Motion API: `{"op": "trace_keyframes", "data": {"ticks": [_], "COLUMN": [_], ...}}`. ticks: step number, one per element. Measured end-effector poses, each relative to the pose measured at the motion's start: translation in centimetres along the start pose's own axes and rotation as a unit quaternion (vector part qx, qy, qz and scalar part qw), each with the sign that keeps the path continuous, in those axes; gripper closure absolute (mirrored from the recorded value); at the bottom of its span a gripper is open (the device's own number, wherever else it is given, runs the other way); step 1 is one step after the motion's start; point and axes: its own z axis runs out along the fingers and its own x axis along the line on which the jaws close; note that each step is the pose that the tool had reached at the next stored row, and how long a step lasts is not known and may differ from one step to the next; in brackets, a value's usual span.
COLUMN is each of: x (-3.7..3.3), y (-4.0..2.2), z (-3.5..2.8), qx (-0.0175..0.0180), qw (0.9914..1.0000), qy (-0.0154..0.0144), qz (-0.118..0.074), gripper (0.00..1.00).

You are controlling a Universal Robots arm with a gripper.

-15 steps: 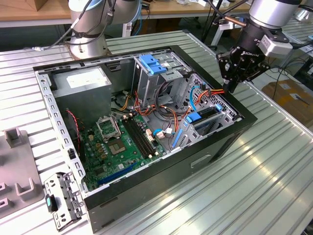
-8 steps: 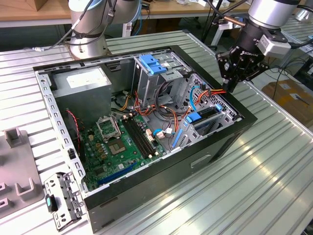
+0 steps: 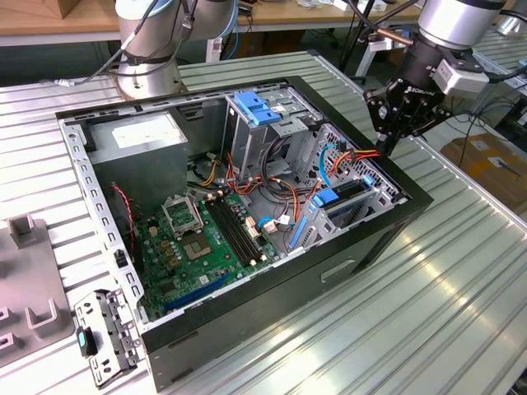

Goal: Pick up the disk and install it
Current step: 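Insert the first disk wire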

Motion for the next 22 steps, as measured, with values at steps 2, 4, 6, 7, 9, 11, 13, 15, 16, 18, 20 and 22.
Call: {"op": "trace_keyframes", "data": {"ticks": [2,4,6,7,9,11,13,15,16,18,20,22], "x": [0.01,0.02,0.05,0.06,0.06,0.06,0.06,0.01,-0.03,-0.13,-0.24,-0.33], "y": [0.0,0.01,0.02,0.02,0.02,0.02,0.02,0.05,0.08,0.15,0.22,0.29], "z": [-0.15,-0.47,-1.03,-1.23,-1.29,-1.3,-1.3,-1.31,-1.31,-1.31,-1.32,-1.32], "qx": [0.0001,0.0,0.0001,0.0001,0.0002,0.0001,0.0001,0.0,0.0,0.0001,0.0,0.0001], "qw": [1.0,1.0,1.0,1.0,1.0,1.0,1.0,1.0,1.0,1.0,1.0,1.0], "qy": [-0.0001,0.0,0.0,0.0,-0.0001,-0.0001,-0.0001,0.0,0.0,0.0,0.0,-0.0001], "qz": [0.0,0.0,0.0,0.0,0.0,0.0,0.0,0.0,0.0,0.0,0.0,0.0], "gripper": [0.84,0.84,0.84,0.84,0.84,0.84,0.84,0.84,0.84,0.84,0.84,0.84]}}
